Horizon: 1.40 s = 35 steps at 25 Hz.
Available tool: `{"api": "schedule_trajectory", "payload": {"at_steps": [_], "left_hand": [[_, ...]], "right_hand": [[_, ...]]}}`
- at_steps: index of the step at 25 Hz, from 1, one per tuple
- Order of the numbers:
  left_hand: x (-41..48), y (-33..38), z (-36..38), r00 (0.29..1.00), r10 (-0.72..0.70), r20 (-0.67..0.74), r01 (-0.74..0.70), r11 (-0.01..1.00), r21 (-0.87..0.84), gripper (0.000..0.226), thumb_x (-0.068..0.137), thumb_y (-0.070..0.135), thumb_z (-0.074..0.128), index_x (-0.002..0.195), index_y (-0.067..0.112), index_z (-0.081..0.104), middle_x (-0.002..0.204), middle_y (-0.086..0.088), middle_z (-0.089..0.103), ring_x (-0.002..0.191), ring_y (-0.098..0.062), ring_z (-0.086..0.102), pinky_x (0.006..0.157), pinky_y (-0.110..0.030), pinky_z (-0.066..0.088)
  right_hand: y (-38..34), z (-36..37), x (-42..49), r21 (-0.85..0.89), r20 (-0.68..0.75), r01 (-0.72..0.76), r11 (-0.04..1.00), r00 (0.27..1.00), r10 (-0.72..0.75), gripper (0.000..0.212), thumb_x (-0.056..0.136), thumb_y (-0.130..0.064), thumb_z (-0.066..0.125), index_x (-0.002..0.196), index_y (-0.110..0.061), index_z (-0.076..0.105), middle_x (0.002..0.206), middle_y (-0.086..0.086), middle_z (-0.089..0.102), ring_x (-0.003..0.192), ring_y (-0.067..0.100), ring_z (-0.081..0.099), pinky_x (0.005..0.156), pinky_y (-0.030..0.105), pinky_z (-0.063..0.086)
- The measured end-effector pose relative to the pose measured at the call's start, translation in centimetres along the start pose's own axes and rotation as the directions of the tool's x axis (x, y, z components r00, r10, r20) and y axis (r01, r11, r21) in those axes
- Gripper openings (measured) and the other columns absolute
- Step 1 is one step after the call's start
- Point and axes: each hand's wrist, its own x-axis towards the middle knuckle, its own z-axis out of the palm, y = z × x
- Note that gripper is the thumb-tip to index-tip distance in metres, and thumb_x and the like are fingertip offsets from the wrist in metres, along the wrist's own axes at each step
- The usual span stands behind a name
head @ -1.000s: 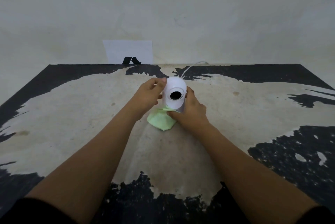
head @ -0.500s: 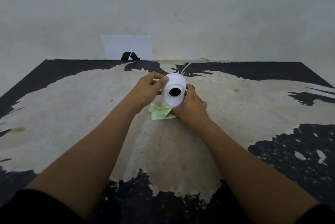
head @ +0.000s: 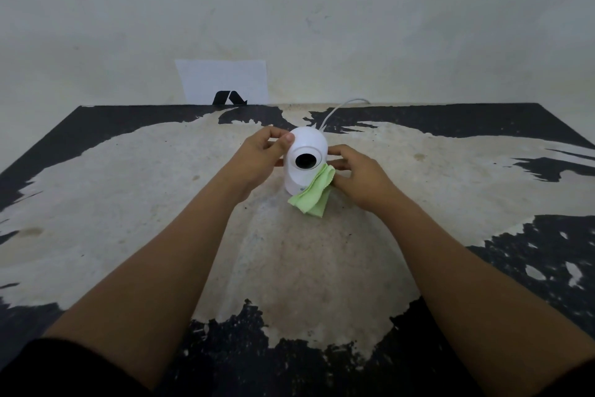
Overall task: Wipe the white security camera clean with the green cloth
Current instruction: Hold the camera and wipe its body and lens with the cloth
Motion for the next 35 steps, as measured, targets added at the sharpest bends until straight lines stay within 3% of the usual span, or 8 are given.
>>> {"api": "schedule_trajectory", "payload": {"at_steps": [2,5,11,17,21,24,31,35], "left_hand": [[0.0,-0.1,0.1,1.0,0.003,-0.003,-0.003,1.0,-0.002,0.015,0.093,0.04,0.049,0.094,0.027,0.056,0.098,0.005,0.066,0.085,-0.011,0.064,0.067,-0.022,0.04],[-0.1,-0.1,0.2,1.0,0.009,-0.007,-0.009,1.0,-0.004,0.017,0.094,0.038,0.049,0.099,0.023,0.056,0.095,0.005,0.066,0.084,-0.01,0.064,0.066,-0.021,0.04],[0.1,-0.1,0.0,1.0,0.018,0.008,-0.018,1.0,0.008,0.02,0.094,0.039,0.049,0.101,0.022,0.056,0.094,0.006,0.067,0.082,-0.009,0.065,0.066,-0.019,0.04],[0.1,-0.2,-0.1,1.0,0.026,0.007,-0.026,1.0,0.01,0.018,0.093,0.038,0.05,0.099,0.023,0.056,0.094,0.005,0.067,0.084,-0.01,0.065,0.066,-0.019,0.039],[0.2,-0.3,-0.1,0.999,0.031,0.009,-0.031,0.999,0.014,0.019,0.093,0.04,0.05,0.099,0.023,0.056,0.094,0.007,0.067,0.083,-0.009,0.064,0.069,-0.021,0.039],[0.1,-0.3,-0.1,0.999,0.038,0.007,-0.038,0.999,0.012,0.019,0.093,0.04,0.05,0.099,0.023,0.056,0.094,0.007,0.067,0.082,-0.008,0.063,0.069,-0.022,0.039],[0.1,-0.3,-0.1,0.999,0.032,0.009,-0.032,0.999,-0.002,0.019,0.093,0.039,0.05,0.099,0.023,0.055,0.096,0.005,0.067,0.082,-0.009,0.064,0.069,-0.022,0.04],[0.3,-0.5,-0.2,0.999,0.031,0.011,-0.03,0.999,-0.009,0.018,0.092,0.04,0.052,0.098,0.023,0.057,0.094,0.002,0.069,0.081,-0.013,0.065,0.07,-0.025,0.043]], "right_hand": [[0.0,0.5,-0.1,-0.003,0.002,-0.011,1.0,1.0,0.011,0.045,0.083,-0.034,0.065,0.124,-0.035,0.048,0.116,-0.006,0.067,0.109,0.018,0.059,0.088,0.036,0.044],[0.0,2.2,-0.1,-0.174,-0.051,-0.043,0.984,0.998,0.034,0.065,0.071,-0.051,0.07,0.126,-0.034,0.039,0.119,-0.007,0.063,0.107,0.023,0.057,0.09,0.041,0.035],[-1.1,5.6,-0.8,-0.395,-0.257,-0.128,0.91,0.966,0.025,0.091,0.06,-0.064,0.072,0.129,-0.017,0.035,0.122,0.009,0.057,0.11,0.034,0.05,0.088,0.045,0.033],[-0.6,3.7,-0.3,-0.309,-0.113,-0.072,0.948,0.993,0.038,0.081,0.064,-0.053,0.076,0.128,-0.022,0.037,0.119,0.002,0.062,0.111,0.029,0.052,0.084,0.04,0.027],[0.4,1.2,-0.1,-0.378,-0.037,-0.011,0.926,0.999,-0.003,0.053,0.082,-0.035,0.061,0.131,-0.033,0.042,0.118,-0.009,0.066,0.125,0.021,0.044,0.091,0.04,0.023],[0.7,0.8,0.4,-0.394,-0.036,0.013,0.919,0.999,-0.029,0.044,0.088,-0.028,0.053,0.131,-0.035,0.047,0.116,-0.008,0.068,0.122,0.019,0.05,0.094,0.04,0.025],[0.6,2.4,-0.2,-0.36,-0.032,-0.009,0.933,0.999,-0.002,0.06,0.076,-0.051,0.064,0.126,-0.026,0.046,0.12,-0.004,0.062,0.112,0.021,0.056,0.093,0.041,0.027],[-1.4,4.7,-0.1,-0.182,-0.133,-0.091,0.979,0.989,0.067,0.083,0.065,-0.059,0.071,0.131,-0.021,0.037,0.123,0.002,0.059,0.11,0.026,0.055,0.095,0.044,0.036]]}}
